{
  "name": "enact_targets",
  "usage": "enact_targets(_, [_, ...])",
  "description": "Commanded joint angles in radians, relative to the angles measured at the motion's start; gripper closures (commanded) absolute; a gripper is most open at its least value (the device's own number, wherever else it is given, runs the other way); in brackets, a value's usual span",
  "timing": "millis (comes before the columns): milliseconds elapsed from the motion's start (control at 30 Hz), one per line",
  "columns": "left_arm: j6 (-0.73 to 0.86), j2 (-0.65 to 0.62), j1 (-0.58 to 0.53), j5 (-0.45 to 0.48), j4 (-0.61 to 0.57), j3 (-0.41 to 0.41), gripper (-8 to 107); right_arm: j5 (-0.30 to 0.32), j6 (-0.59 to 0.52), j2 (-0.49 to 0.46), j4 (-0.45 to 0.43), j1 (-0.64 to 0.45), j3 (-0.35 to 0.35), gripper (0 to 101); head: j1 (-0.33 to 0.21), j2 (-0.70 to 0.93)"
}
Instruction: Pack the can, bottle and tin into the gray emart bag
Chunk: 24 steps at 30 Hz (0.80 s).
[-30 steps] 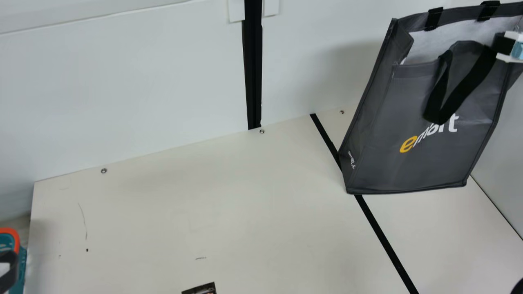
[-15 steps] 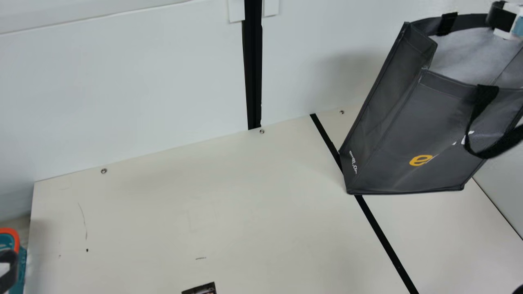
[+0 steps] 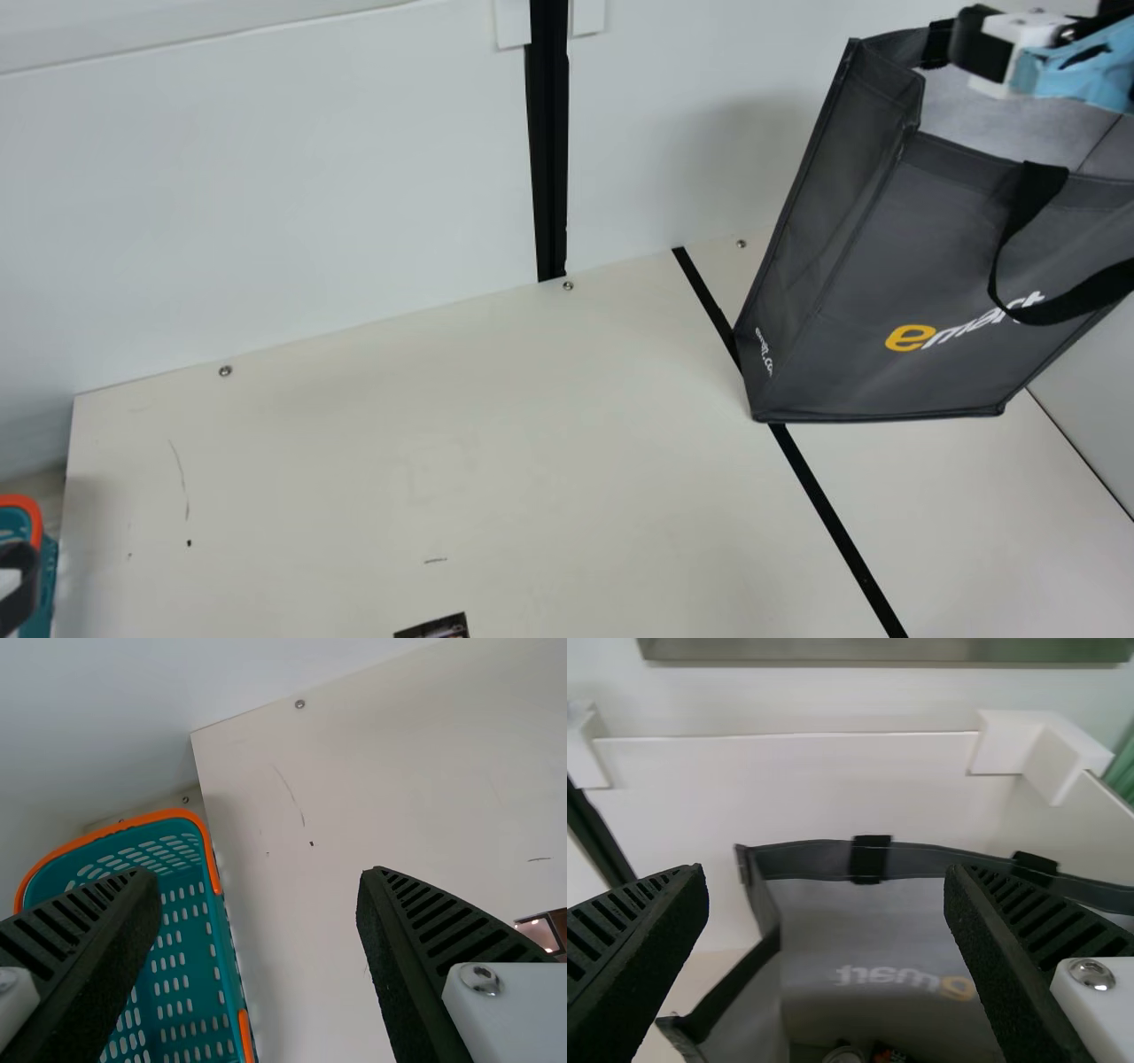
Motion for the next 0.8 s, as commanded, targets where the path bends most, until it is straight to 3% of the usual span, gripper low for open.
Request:
enact_targets(0, [0.000, 0.000, 0.000, 0.000, 0.000, 0.000, 9, -0.011, 0.004, -0.013, -0.011, 0.044, 0.026, 10, -0.023, -0.001])
enact_targets(400, [0.000, 0.000, 0.000, 0.002, 0.000, 0.000, 9, -0.059, 0.040, -0.096, -0.082, 0.244, 0.165, 10, -0.023, -0.001])
enact_targets(767, [0.000, 0.000, 0.000, 0.002, 0.000, 0.000, 9, -0.065, 0.086, -0.162, -0.121, 0.391, 0.287, 10, -0.023, -0.001])
